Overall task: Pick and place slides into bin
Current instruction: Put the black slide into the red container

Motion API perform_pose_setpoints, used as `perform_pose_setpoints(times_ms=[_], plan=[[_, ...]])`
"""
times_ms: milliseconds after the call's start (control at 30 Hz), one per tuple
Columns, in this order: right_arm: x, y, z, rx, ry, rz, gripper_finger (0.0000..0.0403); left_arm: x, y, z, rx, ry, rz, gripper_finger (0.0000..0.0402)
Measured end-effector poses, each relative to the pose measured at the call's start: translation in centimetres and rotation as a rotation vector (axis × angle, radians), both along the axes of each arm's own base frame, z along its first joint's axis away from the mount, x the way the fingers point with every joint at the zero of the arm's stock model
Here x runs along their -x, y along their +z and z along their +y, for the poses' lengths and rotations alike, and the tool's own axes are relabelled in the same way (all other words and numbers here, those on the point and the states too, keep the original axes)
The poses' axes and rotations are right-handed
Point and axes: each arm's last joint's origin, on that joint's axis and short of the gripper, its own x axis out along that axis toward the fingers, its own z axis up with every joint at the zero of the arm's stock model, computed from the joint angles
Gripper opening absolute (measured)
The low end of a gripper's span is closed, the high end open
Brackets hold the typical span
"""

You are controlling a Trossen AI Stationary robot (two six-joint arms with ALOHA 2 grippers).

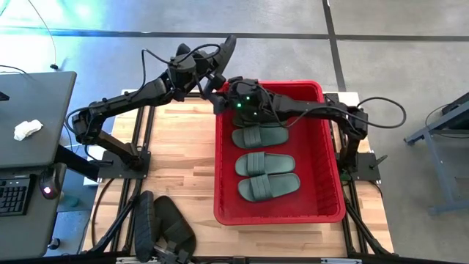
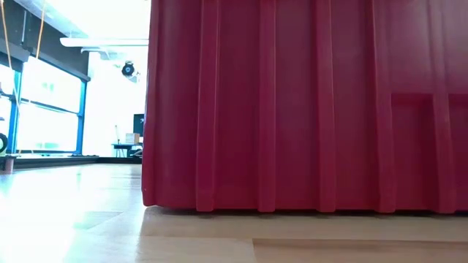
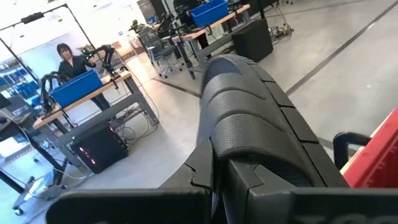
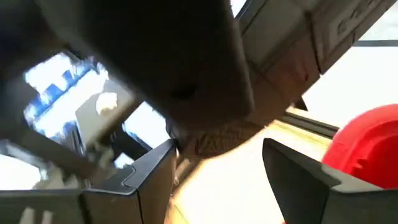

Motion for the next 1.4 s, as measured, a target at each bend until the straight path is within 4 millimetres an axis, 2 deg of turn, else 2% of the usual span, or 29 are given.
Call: perform_pose_setpoints(times_ms=[133, 233, 367, 500, 633, 800, 900, 1000, 1167, 1400], plan=[[1.5, 0.4, -0.7, 0.015, 0.079, 0.109, 0.0229, 0.0, 0.0, 0.0, -0.019, -0.004, 0.043, 0.0], [3.5, 1.3, -1.3, 0.016, 0.069, 0.201, 0.0229, 0.0, 0.0, 0.0, -0.028, -0.007, 0.069, 0.0001], [6.6, 3.5, -2.3, 0.013, 0.013, 0.229, 0.0229, 0.0, 0.0, 0.0, -0.045, -0.012, 0.112, 0.0], [10.2, 6.6, -4.0, 0.034, -0.046, 0.157, 0.0229, 0.0, -0.1, 0.0, -0.069, -0.036, 0.184, 0.0001], [14.3, 8.7, -7.3, -0.069, -0.074, 0.035, 0.0229, -0.2, -0.1, -0.1, -0.092, -0.101, 0.234, 0.0001], [18.3, 8.8, -12.2, -0.314, 0.012, -0.099, 0.0229, -0.6, -0.1, -0.5, -0.145, -0.235, 0.32, 0.0], [19.2, 8.0, -14.2, -0.427, 0.079, -0.128, 0.0229, -1.0, -0.1, -1.1, -0.187, -0.286, 0.384, 0.0001], [19.2, 7.5, -15.2, -0.501, 0.152, -0.166, 0.0229, -1.6, -0.1, -1.9, -0.226, -0.324, 0.438, 0.0], [18.2, 6.5, -16.2, -0.556, 0.22, -0.185, 0.0229, -2.2, -0.1, -2.9, -0.259, -0.366, 0.475, 0.0001], [17.4, 5.7, -16.4, -0.587, 0.26, -0.17, 0.0229, -2.2, -0.1, -2.9, -0.266, -0.383, 0.478, 0.0]])
